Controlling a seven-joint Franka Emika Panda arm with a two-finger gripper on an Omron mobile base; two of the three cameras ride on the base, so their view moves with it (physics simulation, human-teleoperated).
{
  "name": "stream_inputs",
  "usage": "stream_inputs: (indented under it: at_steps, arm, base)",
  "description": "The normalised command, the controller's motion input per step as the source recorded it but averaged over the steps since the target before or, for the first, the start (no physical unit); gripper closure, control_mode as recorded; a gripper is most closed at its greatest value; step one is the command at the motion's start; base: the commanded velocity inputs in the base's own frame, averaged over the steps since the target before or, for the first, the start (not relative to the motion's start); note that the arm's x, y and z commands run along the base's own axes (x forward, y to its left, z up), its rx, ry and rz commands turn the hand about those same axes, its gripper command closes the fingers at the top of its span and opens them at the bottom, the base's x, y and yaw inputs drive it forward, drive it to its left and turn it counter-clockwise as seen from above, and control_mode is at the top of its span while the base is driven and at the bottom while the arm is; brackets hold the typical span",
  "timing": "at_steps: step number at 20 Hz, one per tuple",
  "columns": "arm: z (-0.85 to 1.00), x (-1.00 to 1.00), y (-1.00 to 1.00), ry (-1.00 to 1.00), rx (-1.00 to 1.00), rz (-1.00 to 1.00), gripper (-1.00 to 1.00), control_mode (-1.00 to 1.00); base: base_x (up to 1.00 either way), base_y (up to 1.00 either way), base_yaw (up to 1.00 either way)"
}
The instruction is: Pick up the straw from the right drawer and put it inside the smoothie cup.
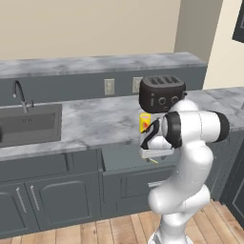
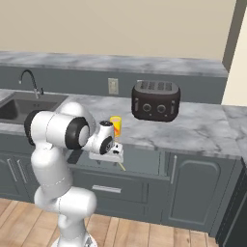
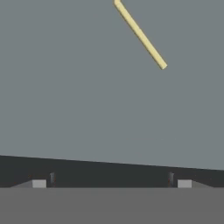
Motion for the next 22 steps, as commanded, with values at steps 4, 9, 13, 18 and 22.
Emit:
stream_inputs:
  at_steps: [4,9,13,18,22]
  arm:
    - [-0.35,0.34,0.0,0.06,0.0,0.0,-1.0,-1.0]
    - [-0.42,0.24,0.0,0.08,0.0,0.0,-1.0,-1.0]
    - [-0.4,0.0,-0.01,0.21,0.0,0.0,-1.0,-1.0]
    - [-0.24,-0.18,0.0,0.25,-0.02,0.0,-1.0,-1.0]
    - [-0.05,-0.84,0.0,0.1,0.0,0.0,-1.0,-1.0]
  base:
    - [0.0,0.0,0.0]
    - [0.0,0.0,0.0]
    - [0.0,0.0,0.0]
    - [0.0,0.0,0.0]
    - [0.0,0.0,0.0]
